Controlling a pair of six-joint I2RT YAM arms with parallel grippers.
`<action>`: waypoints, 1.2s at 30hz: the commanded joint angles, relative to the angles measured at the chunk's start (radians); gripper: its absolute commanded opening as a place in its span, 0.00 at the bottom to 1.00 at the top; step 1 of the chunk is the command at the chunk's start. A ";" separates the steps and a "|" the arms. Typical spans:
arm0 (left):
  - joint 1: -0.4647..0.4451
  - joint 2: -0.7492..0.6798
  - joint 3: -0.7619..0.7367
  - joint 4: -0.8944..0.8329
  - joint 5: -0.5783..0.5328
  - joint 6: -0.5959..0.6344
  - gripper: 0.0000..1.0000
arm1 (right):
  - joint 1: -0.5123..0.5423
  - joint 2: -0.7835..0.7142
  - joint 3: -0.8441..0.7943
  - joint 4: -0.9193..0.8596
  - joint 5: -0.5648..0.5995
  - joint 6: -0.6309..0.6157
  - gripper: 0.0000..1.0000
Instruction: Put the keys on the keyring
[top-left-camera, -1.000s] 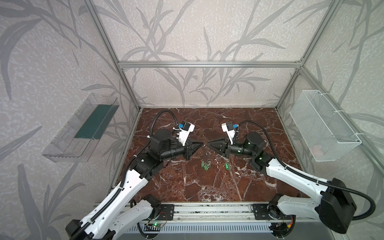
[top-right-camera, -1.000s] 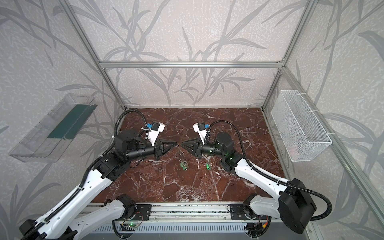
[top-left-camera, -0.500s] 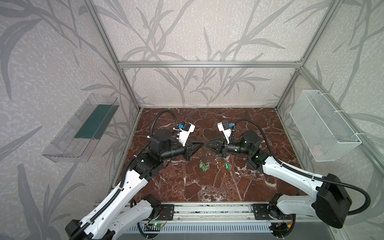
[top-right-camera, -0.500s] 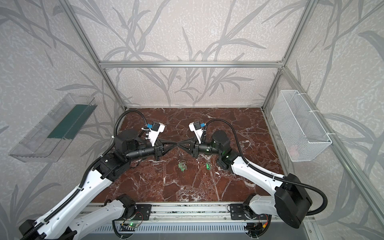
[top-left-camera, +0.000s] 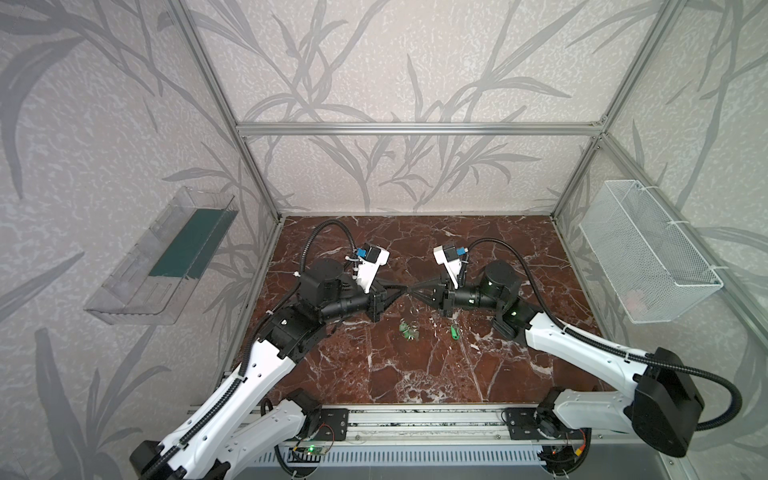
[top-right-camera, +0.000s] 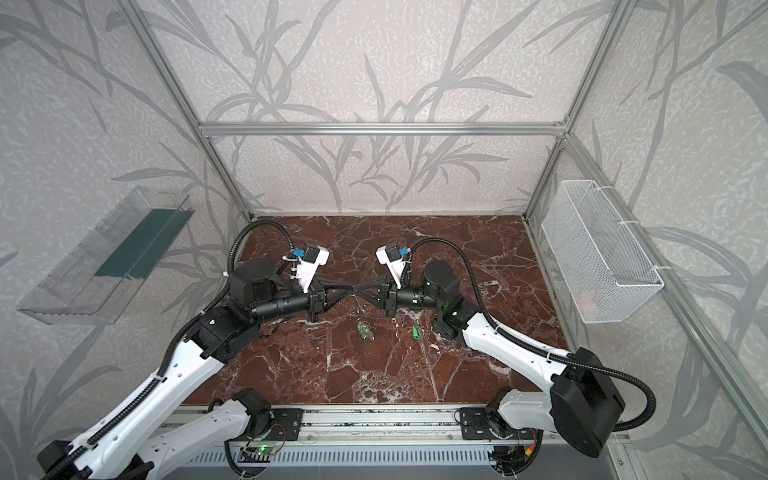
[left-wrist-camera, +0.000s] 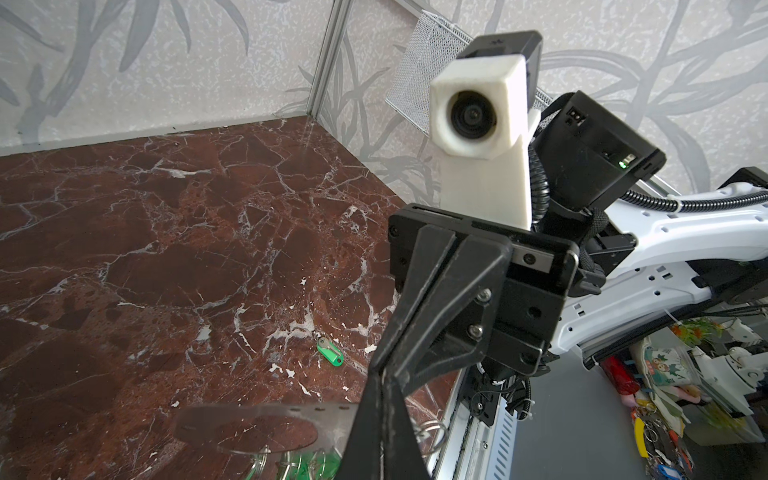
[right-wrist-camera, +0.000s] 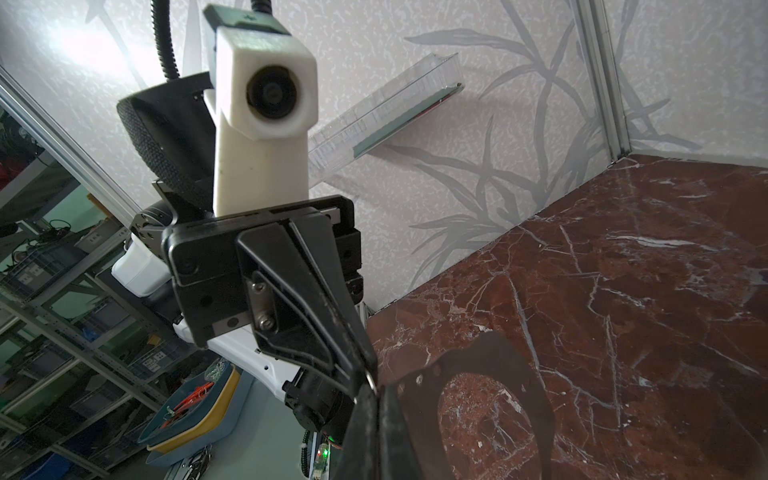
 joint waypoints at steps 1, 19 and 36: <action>-0.004 -0.031 0.041 -0.024 0.001 0.027 0.15 | -0.023 -0.039 0.038 -0.036 -0.047 -0.063 0.00; 0.058 -0.004 0.029 0.030 0.147 -0.029 0.23 | -0.075 -0.015 0.069 0.012 -0.199 -0.013 0.00; 0.058 0.020 -0.015 0.106 0.241 -0.079 0.23 | -0.074 -0.006 0.069 0.054 -0.190 0.016 0.00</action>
